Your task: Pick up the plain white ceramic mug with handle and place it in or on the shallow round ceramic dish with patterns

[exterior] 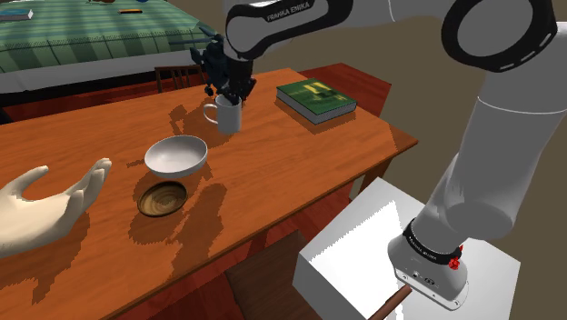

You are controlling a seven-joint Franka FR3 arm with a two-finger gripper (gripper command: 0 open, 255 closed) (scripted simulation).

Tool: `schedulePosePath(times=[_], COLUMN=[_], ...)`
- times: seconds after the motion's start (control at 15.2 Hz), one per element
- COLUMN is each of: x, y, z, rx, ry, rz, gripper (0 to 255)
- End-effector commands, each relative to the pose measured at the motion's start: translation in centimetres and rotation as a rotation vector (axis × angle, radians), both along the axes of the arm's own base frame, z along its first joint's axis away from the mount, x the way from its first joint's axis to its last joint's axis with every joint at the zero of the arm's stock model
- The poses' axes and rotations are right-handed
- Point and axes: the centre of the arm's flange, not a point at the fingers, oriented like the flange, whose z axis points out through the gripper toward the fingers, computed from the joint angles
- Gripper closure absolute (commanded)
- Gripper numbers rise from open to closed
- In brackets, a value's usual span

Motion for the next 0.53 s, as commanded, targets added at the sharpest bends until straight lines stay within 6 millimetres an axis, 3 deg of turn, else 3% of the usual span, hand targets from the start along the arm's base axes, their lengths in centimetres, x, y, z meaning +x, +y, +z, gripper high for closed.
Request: schedulePosePath(times=[0.0,0.46], x=[-0.4,-2.0], y=[2.4,11.5], z=[-0.1,0.4], rx=[0.000,0.000], ry=[0.000,0.000], rz=[-0.002,-0.002], gripper=[255,255])
